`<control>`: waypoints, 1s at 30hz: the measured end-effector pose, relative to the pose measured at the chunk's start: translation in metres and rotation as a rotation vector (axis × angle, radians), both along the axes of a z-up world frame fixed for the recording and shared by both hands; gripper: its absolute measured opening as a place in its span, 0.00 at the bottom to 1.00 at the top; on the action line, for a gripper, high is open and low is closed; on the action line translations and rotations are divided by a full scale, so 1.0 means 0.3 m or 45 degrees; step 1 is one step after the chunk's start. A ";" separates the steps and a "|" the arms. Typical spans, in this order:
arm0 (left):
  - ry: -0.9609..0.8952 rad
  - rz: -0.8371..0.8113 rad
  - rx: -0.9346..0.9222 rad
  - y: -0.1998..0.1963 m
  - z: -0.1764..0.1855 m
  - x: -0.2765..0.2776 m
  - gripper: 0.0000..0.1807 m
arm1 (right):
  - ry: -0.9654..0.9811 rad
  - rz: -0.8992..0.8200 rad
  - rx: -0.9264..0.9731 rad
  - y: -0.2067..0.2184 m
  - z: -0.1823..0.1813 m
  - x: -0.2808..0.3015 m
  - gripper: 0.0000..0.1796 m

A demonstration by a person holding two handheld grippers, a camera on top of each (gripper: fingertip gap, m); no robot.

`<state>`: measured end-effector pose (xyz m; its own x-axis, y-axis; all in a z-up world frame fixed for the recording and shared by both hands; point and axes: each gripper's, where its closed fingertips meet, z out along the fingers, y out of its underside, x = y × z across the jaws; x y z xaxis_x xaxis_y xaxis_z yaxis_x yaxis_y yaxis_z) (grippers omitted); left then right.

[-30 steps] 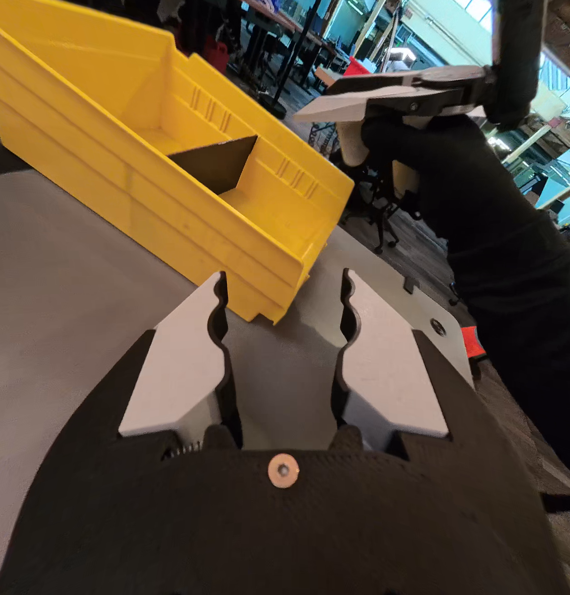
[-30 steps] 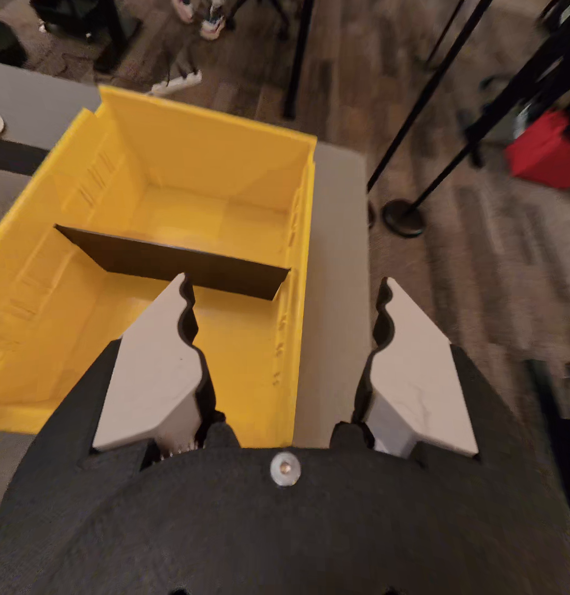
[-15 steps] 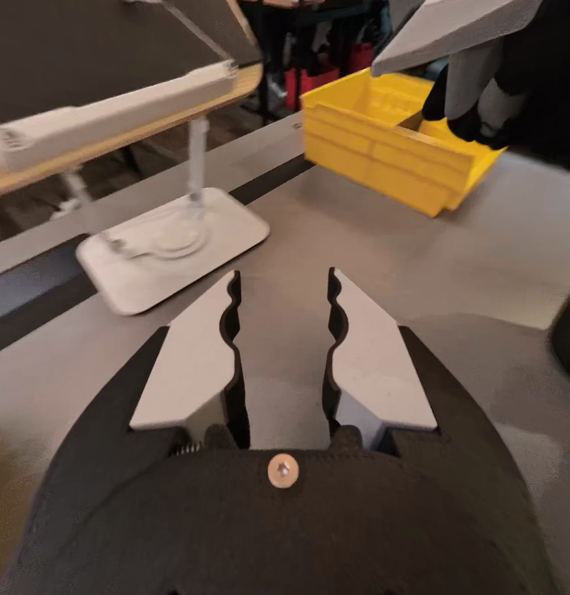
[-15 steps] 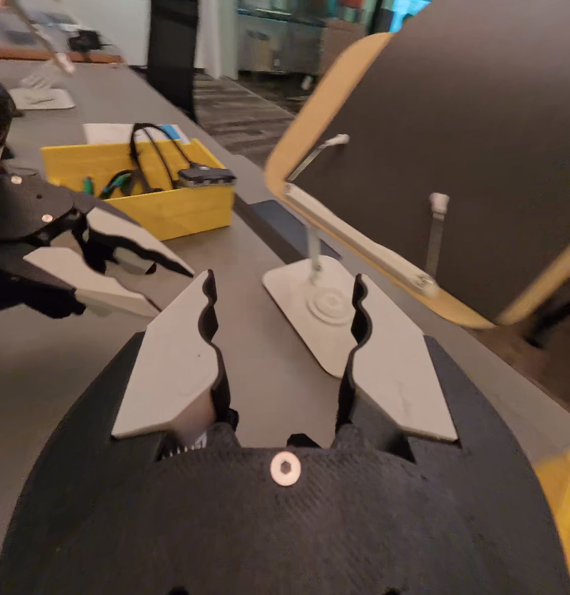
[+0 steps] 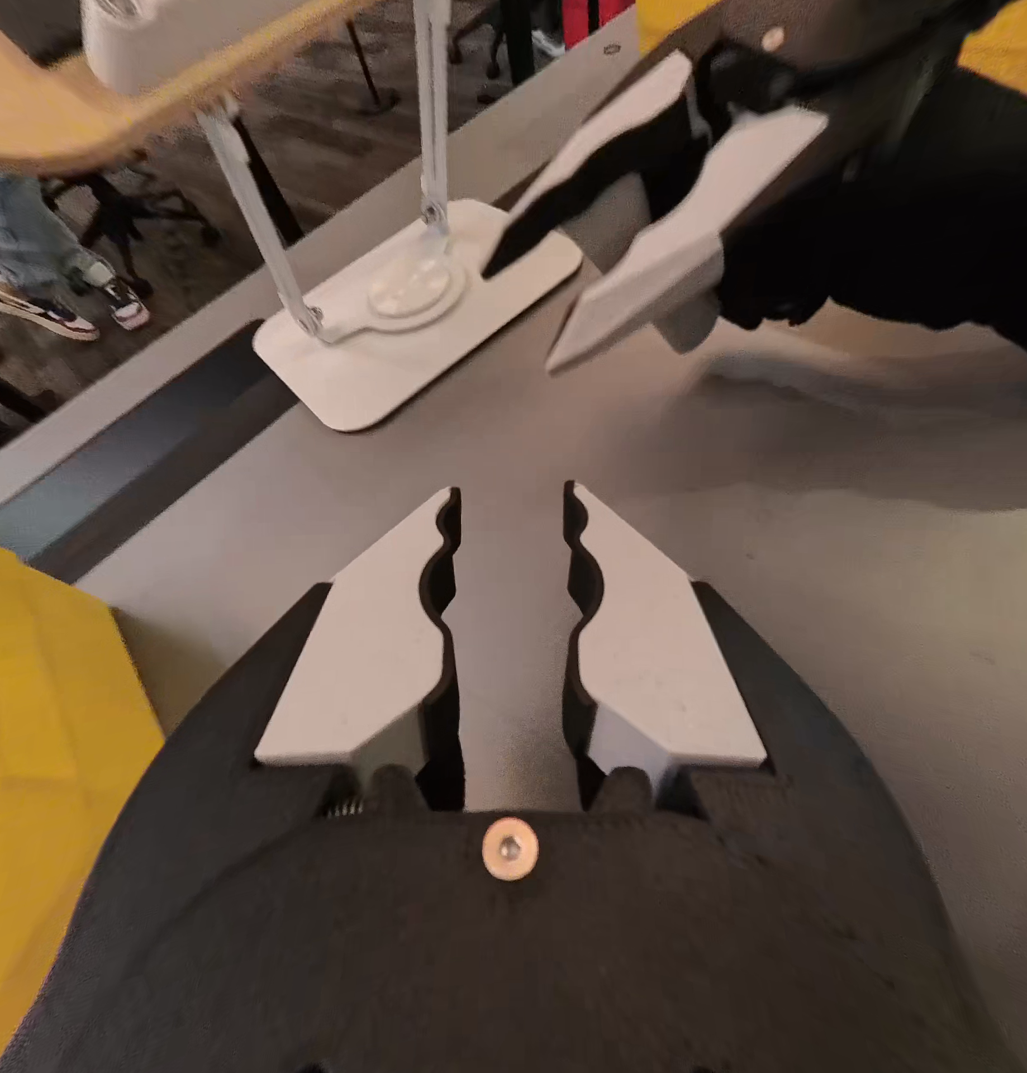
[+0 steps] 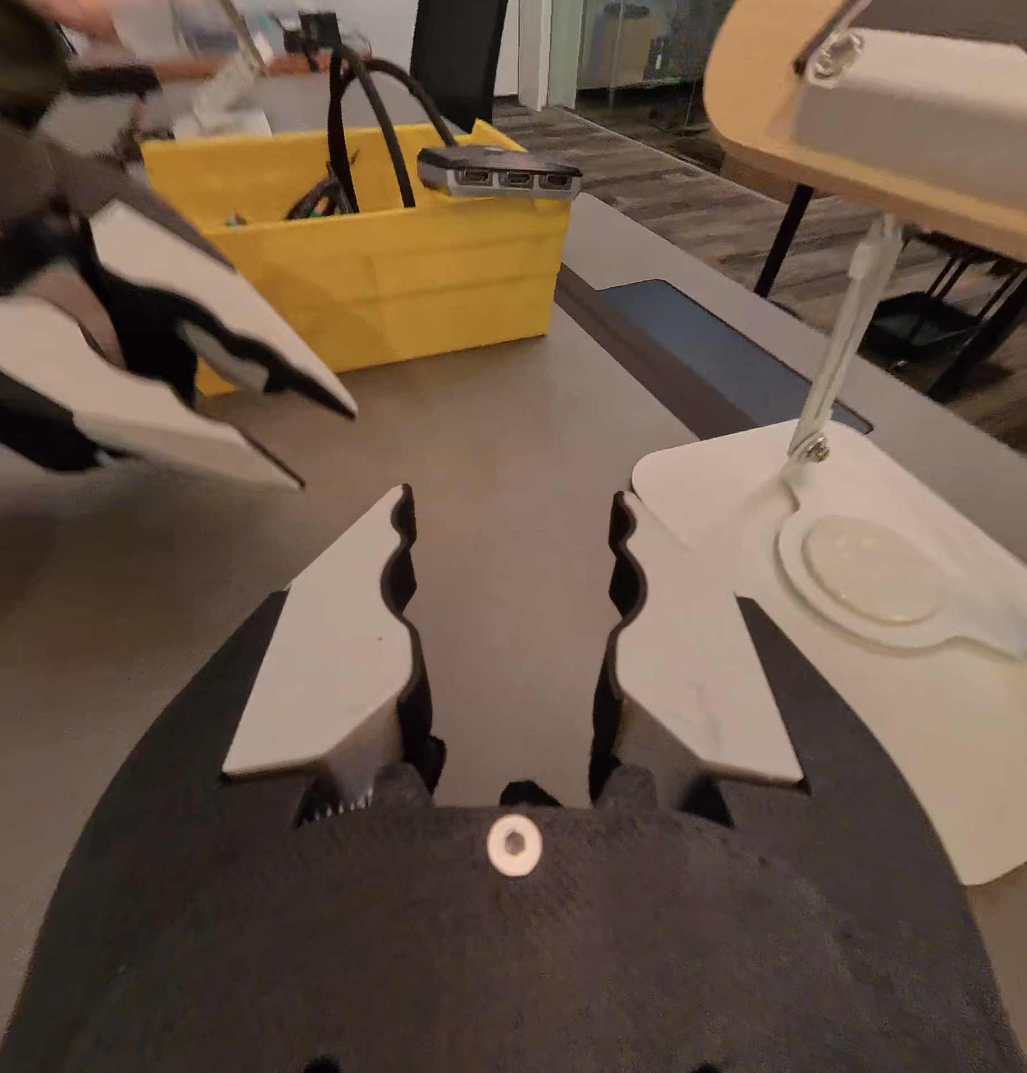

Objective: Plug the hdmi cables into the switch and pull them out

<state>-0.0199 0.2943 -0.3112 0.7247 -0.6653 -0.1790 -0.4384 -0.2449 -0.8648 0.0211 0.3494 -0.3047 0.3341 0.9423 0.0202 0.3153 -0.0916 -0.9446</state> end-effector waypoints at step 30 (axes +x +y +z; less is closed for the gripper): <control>0.964 -0.278 -0.629 0.403 0.062 -0.735 0.22 | -0.057 0.008 -0.099 0.026 -0.102 0.010 0.33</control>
